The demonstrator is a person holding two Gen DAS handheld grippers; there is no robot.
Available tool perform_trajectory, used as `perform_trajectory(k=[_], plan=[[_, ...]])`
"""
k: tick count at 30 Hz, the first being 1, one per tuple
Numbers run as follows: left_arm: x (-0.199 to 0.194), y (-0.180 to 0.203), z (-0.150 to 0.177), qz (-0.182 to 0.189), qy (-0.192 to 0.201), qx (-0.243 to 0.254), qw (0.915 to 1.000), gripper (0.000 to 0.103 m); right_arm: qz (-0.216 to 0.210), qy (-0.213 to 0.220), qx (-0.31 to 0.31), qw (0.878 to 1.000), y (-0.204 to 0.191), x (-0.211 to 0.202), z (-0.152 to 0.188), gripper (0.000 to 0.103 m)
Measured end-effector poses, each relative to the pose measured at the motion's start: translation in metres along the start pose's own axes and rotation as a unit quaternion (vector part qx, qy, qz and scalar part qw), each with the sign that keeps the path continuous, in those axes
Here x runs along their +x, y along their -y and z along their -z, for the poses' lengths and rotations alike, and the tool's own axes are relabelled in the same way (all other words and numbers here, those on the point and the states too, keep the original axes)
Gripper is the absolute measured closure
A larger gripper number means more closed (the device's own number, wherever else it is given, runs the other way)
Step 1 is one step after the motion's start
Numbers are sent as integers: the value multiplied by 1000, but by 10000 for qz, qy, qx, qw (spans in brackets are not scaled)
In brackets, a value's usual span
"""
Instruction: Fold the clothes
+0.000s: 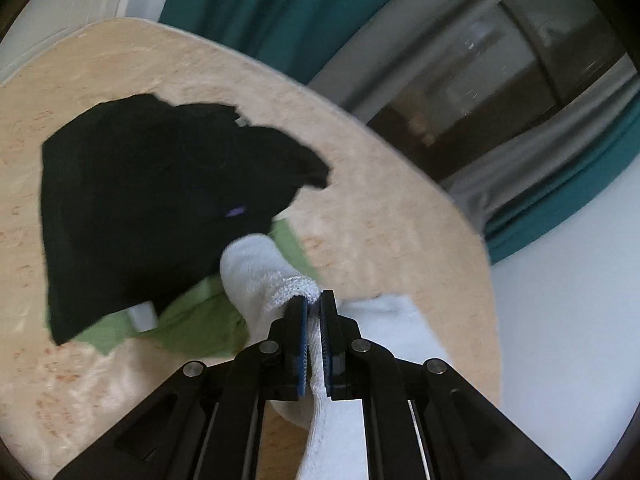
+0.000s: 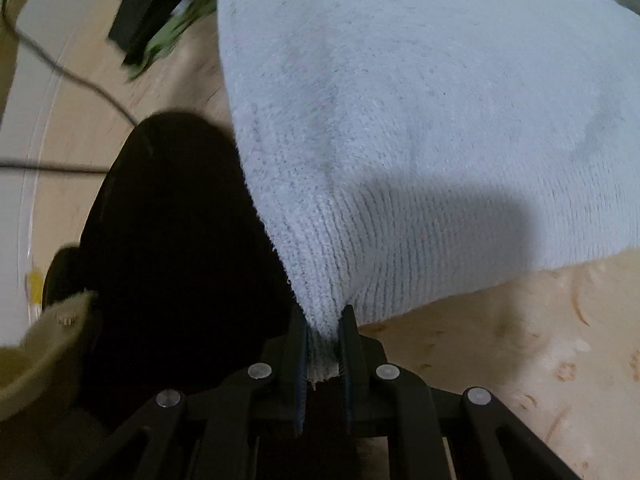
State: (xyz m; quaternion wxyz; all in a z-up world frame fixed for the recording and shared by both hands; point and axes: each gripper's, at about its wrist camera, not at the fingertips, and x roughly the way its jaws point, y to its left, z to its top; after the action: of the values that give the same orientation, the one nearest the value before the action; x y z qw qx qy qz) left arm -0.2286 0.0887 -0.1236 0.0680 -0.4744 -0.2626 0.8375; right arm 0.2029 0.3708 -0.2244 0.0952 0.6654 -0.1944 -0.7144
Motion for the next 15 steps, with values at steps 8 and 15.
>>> perform_trajectory(k=[8, 15], plan=[[18, 3, 35, -380, -391, 414, 9977, 97, 617, 1182, 1894, 9728, 118, -74, 15, 52], [23, 11, 60, -527, -812, 837, 9918, 88, 1214, 1635, 3729, 9053, 269, -109, 34, 34]])
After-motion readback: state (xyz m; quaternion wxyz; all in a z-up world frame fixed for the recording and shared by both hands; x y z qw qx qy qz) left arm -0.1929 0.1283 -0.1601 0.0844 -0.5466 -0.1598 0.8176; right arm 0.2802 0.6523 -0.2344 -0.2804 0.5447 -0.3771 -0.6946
